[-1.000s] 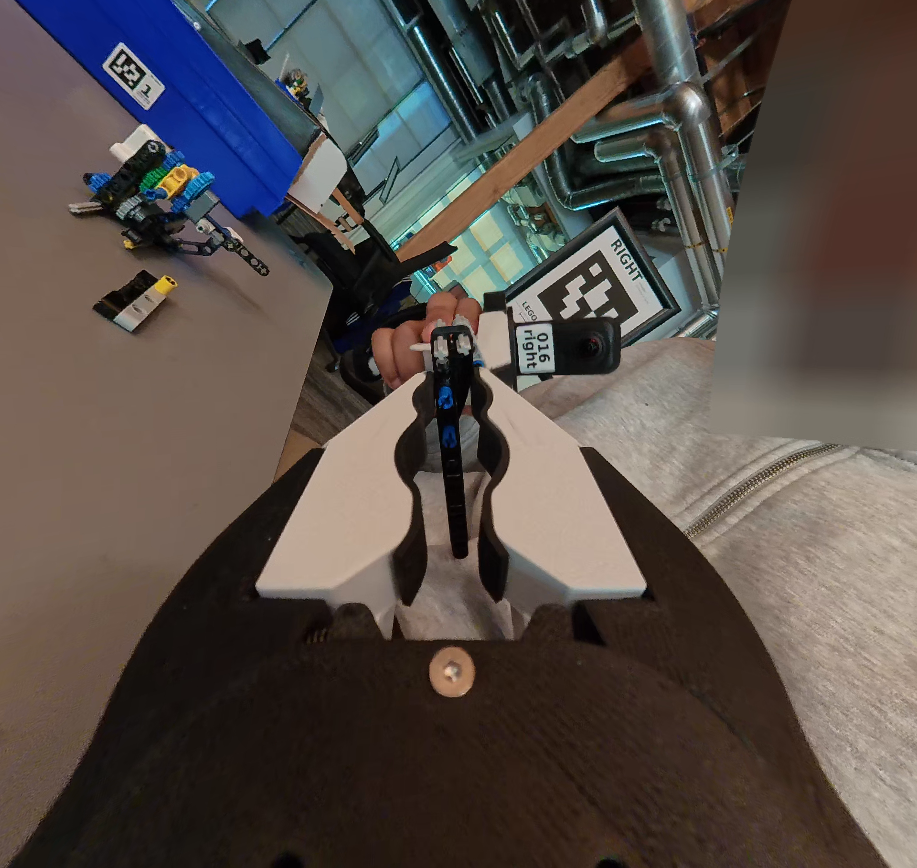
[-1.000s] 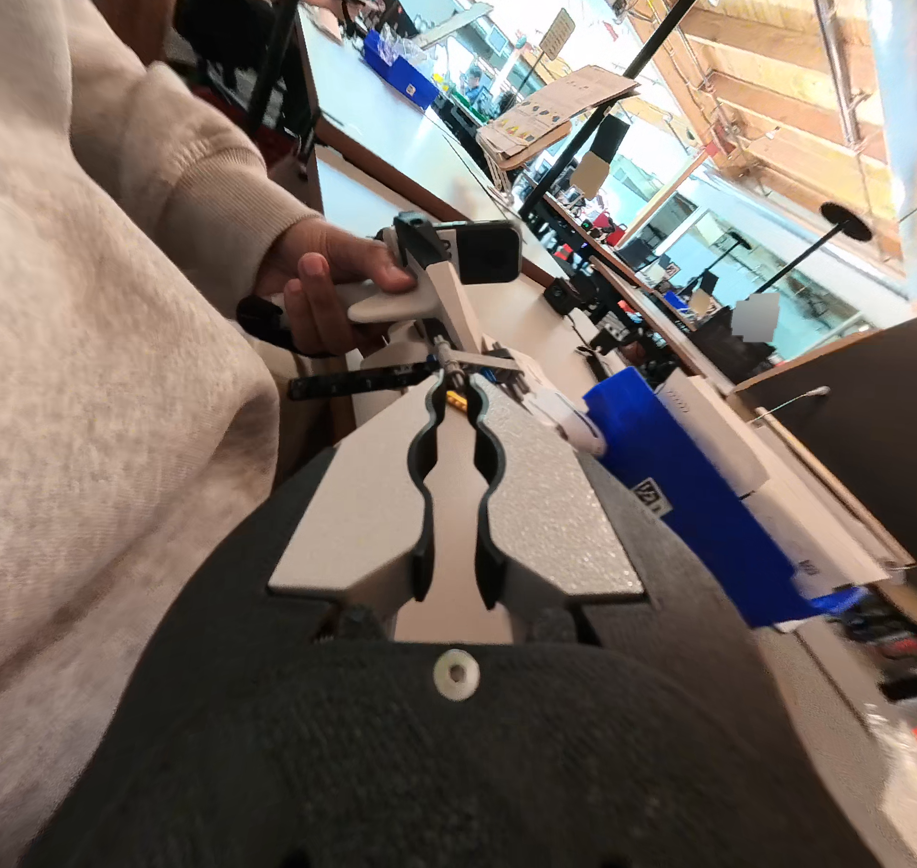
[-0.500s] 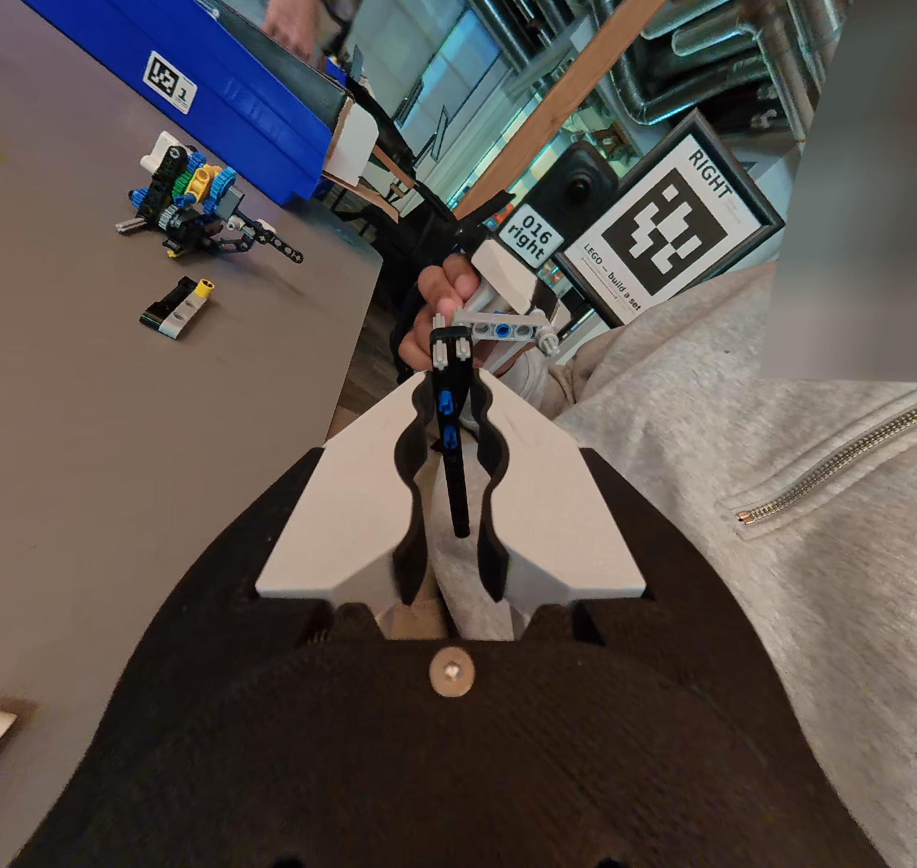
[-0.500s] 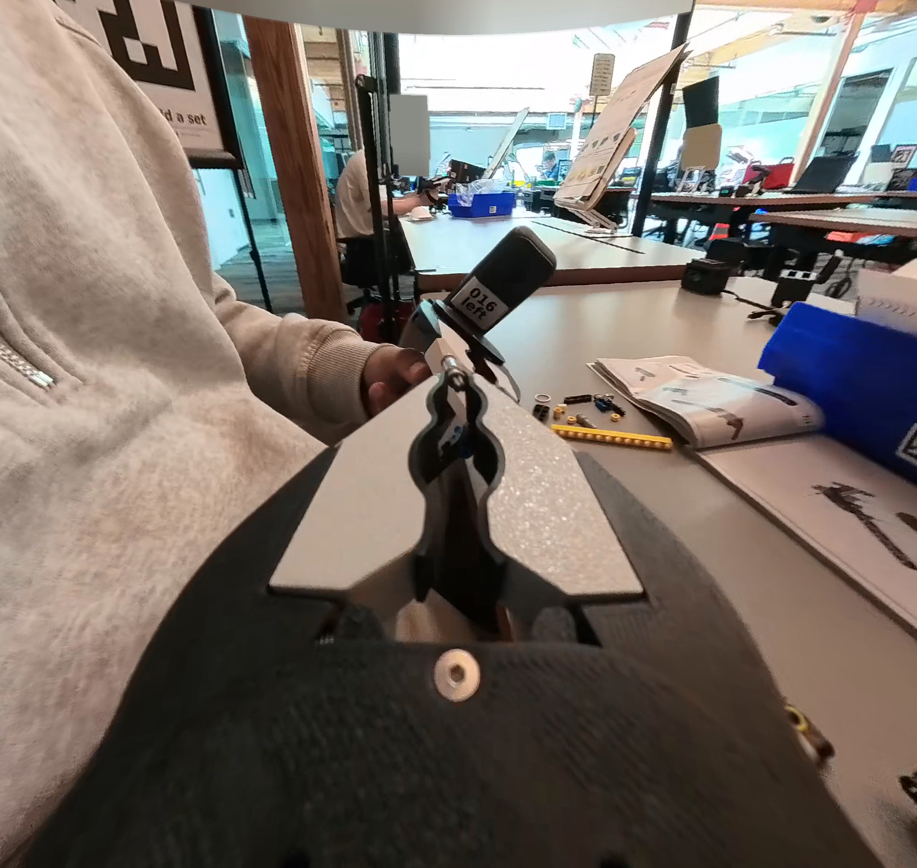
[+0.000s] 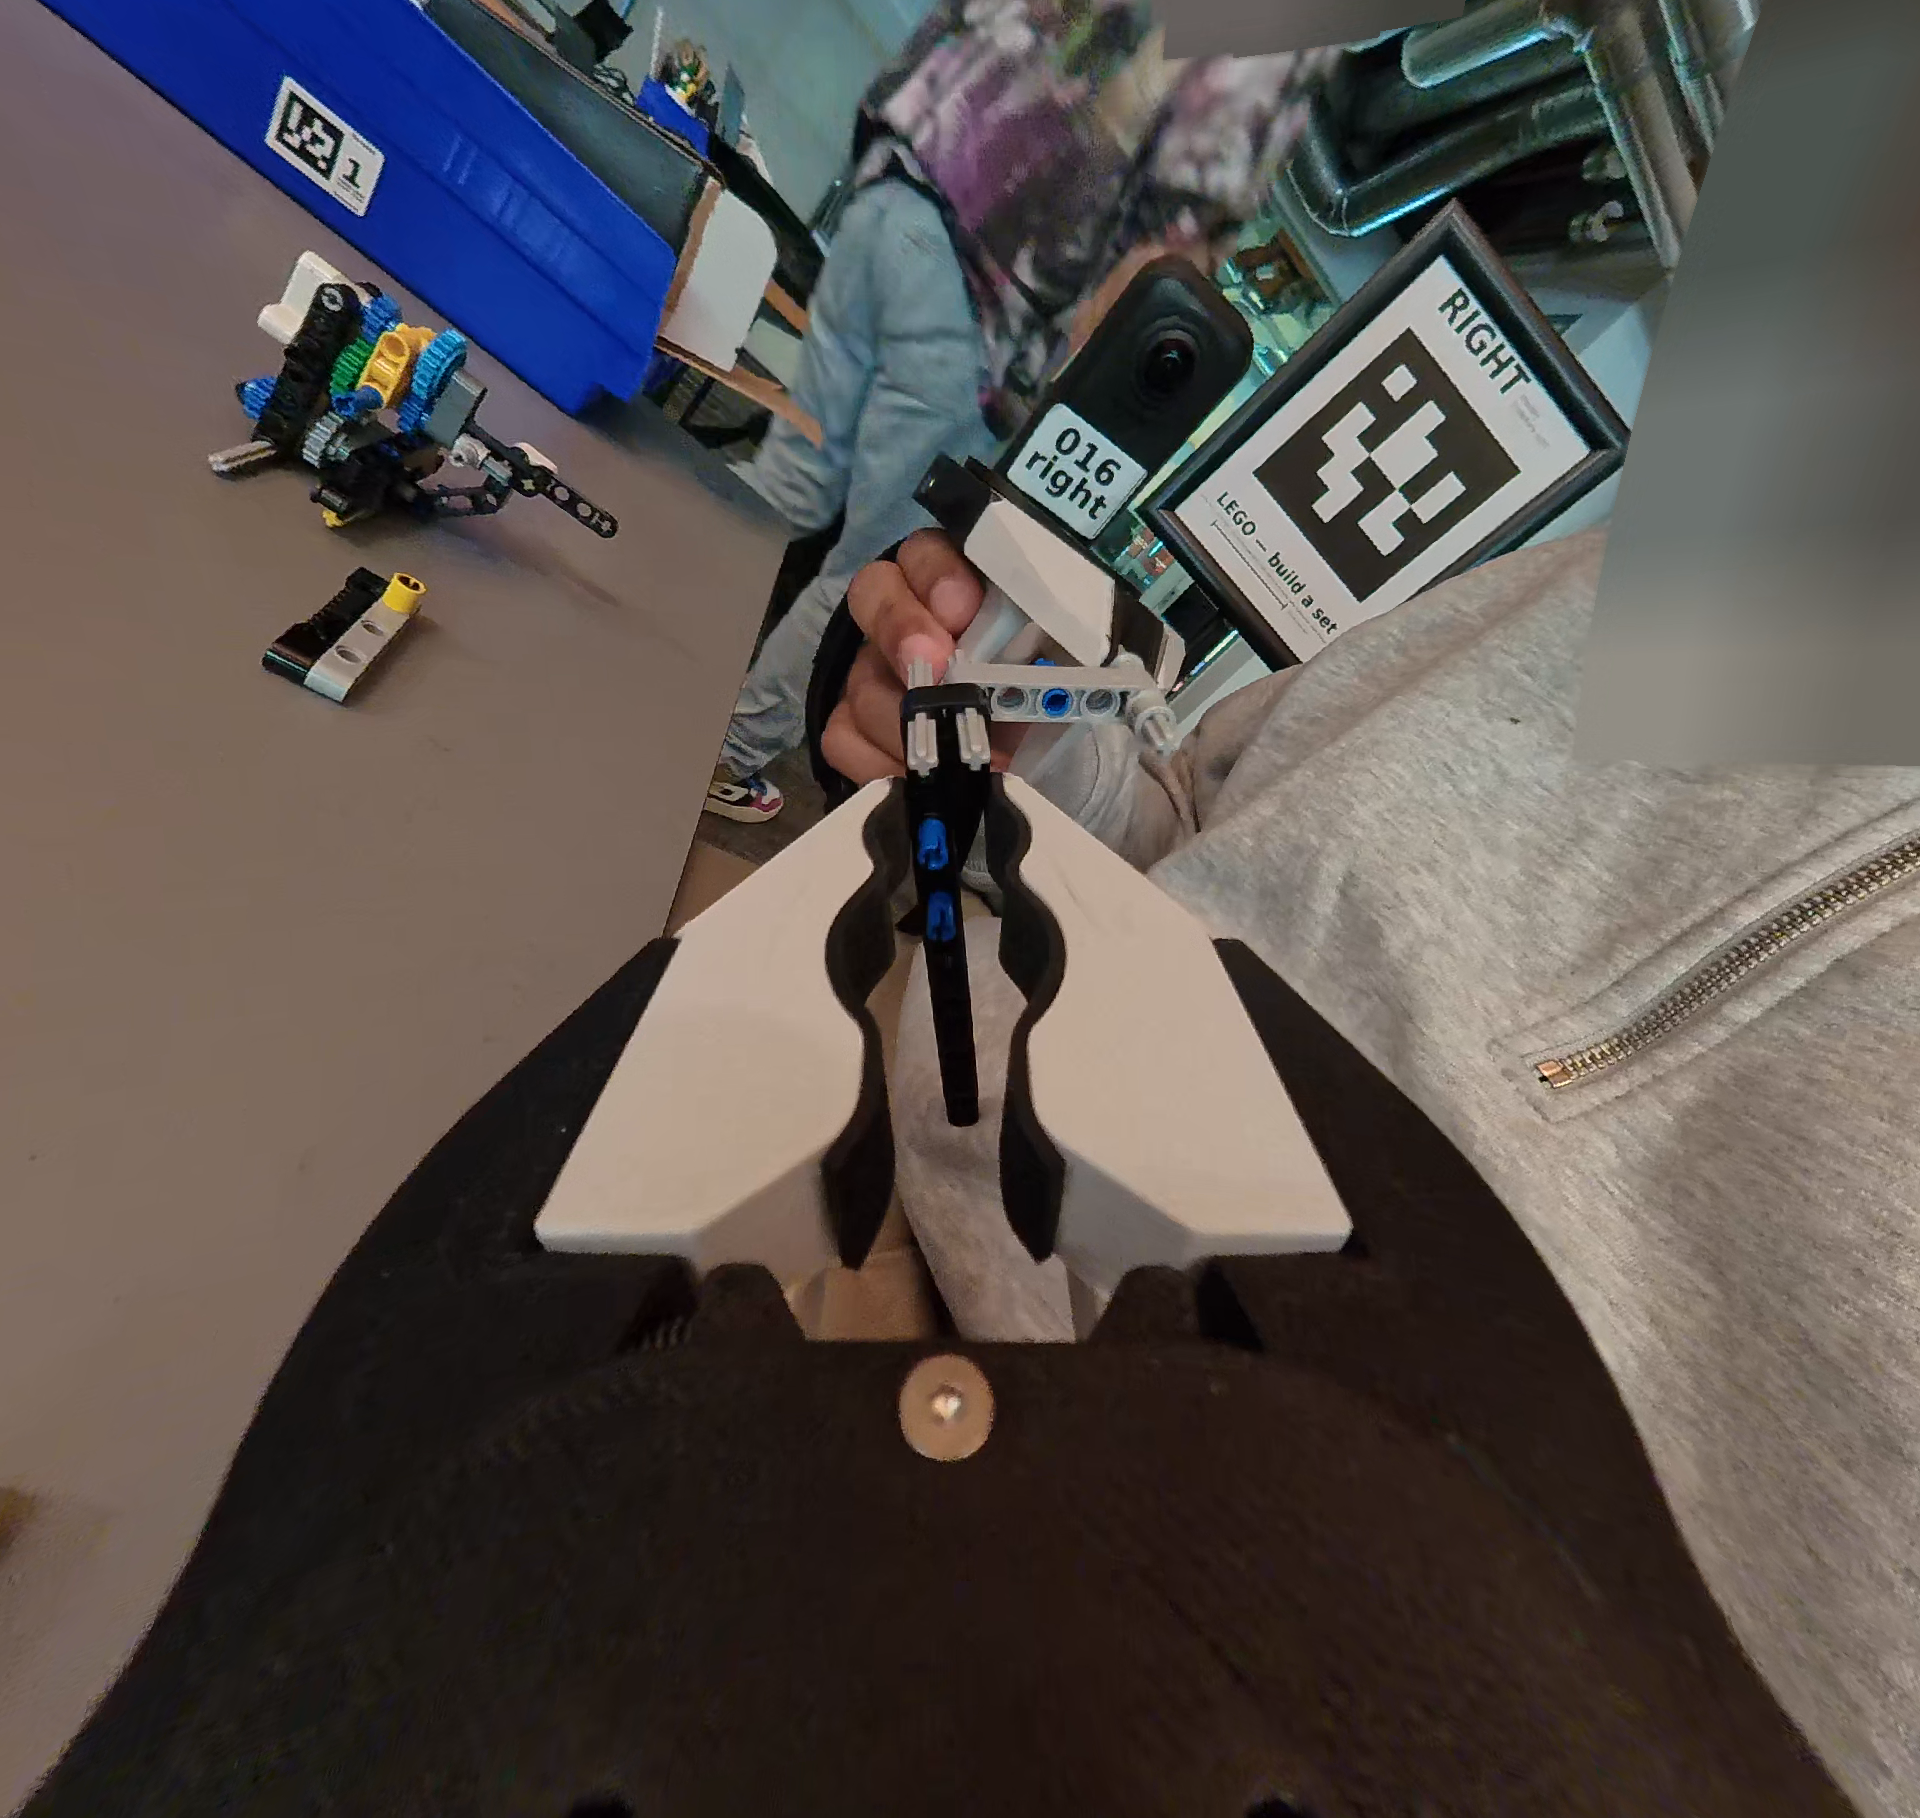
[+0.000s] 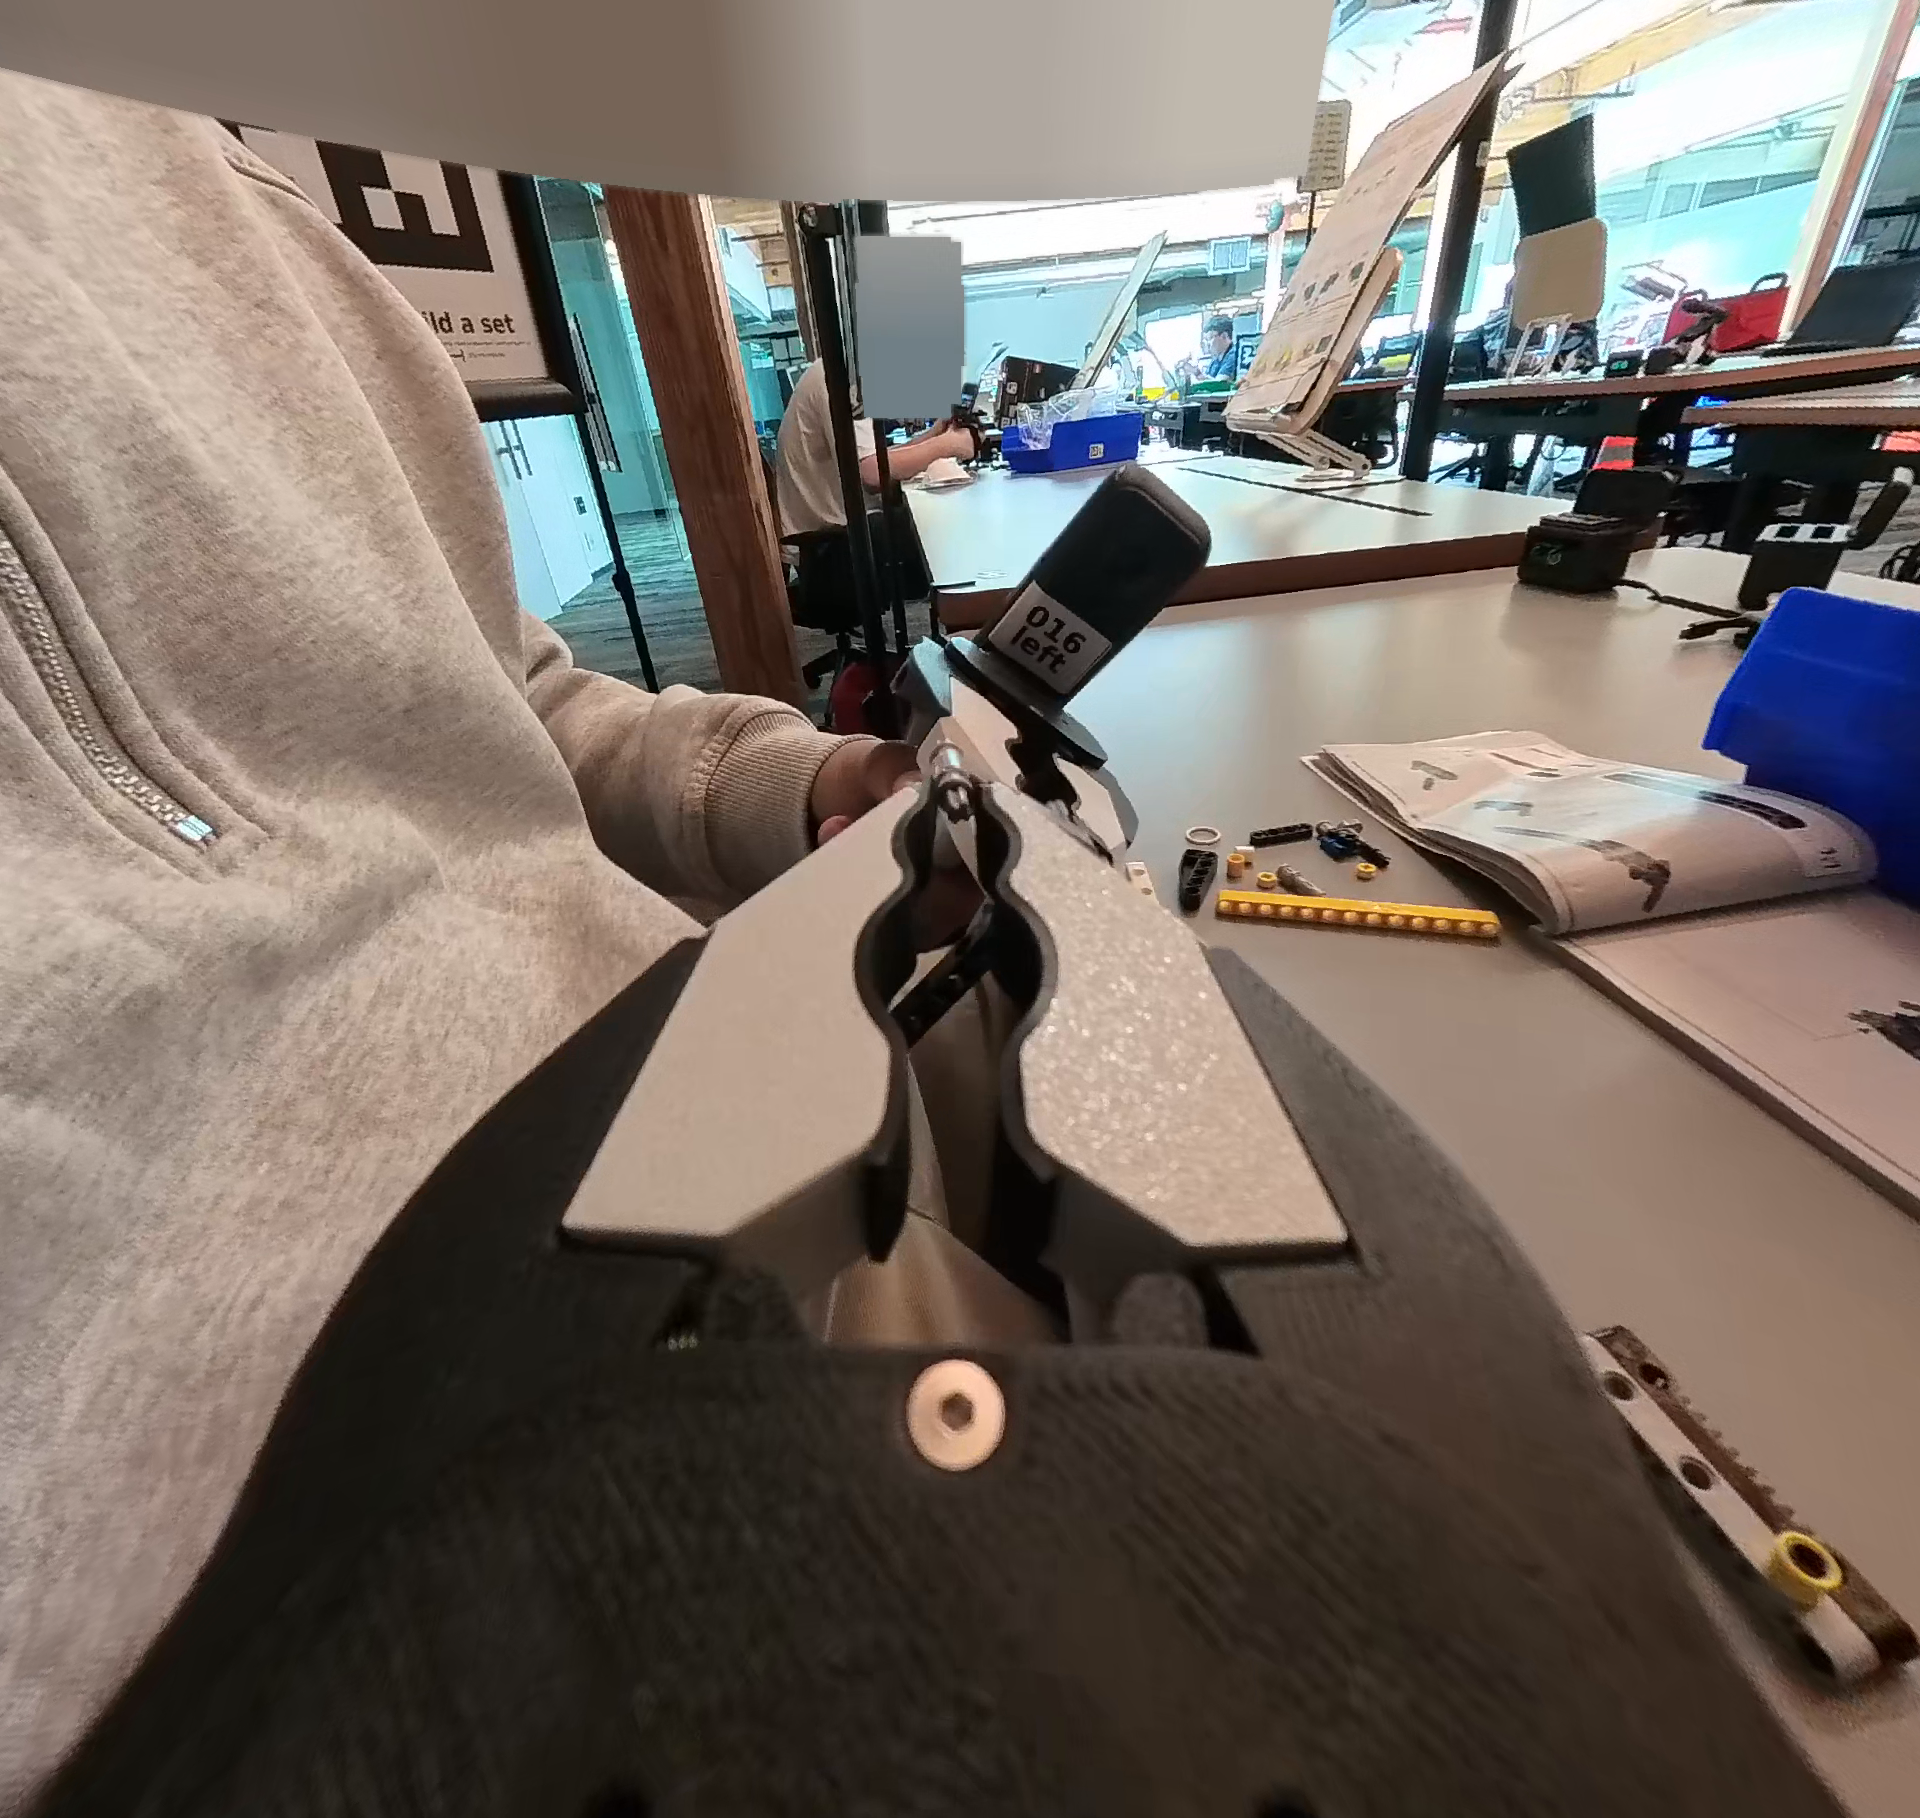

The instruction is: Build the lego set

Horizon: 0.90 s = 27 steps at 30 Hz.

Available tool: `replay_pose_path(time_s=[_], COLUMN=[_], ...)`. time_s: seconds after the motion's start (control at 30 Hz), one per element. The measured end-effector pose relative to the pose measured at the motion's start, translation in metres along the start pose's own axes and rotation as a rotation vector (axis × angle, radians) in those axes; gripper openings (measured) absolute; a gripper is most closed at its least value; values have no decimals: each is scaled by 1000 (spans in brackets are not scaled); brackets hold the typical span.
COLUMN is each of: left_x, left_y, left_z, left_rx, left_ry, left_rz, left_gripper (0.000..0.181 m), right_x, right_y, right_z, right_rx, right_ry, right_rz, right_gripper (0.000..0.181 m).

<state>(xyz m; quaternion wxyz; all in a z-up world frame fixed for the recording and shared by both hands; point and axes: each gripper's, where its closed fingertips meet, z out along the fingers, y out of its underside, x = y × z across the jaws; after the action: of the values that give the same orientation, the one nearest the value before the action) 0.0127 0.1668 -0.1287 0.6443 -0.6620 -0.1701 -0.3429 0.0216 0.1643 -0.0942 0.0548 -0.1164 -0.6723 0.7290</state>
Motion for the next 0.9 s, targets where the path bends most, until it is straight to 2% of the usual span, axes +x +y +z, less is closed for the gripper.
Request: replay_pose_path(time_s=[0.23,0.6,0.7,0.9], left_x=[-1,-1,-2,-3], left_y=[-5,-14,-16,-6], left_z=[-2,-8,-9,-4], left_rx=[32,93,104,53], left_ry=[8,32,50,60], left_rz=[-32,-71,-110,-160], left_gripper=[9,9,9,10], right_x=[4,9,10,12], right_y=[-1,-4,1,14], right_z=[0,-4,-4,0], right_rx=[13,20,-32,-220], right_ry=[22,50,93,249], right_rz=[1,-30,-160,-590], right_gripper=[13,17,21,27])
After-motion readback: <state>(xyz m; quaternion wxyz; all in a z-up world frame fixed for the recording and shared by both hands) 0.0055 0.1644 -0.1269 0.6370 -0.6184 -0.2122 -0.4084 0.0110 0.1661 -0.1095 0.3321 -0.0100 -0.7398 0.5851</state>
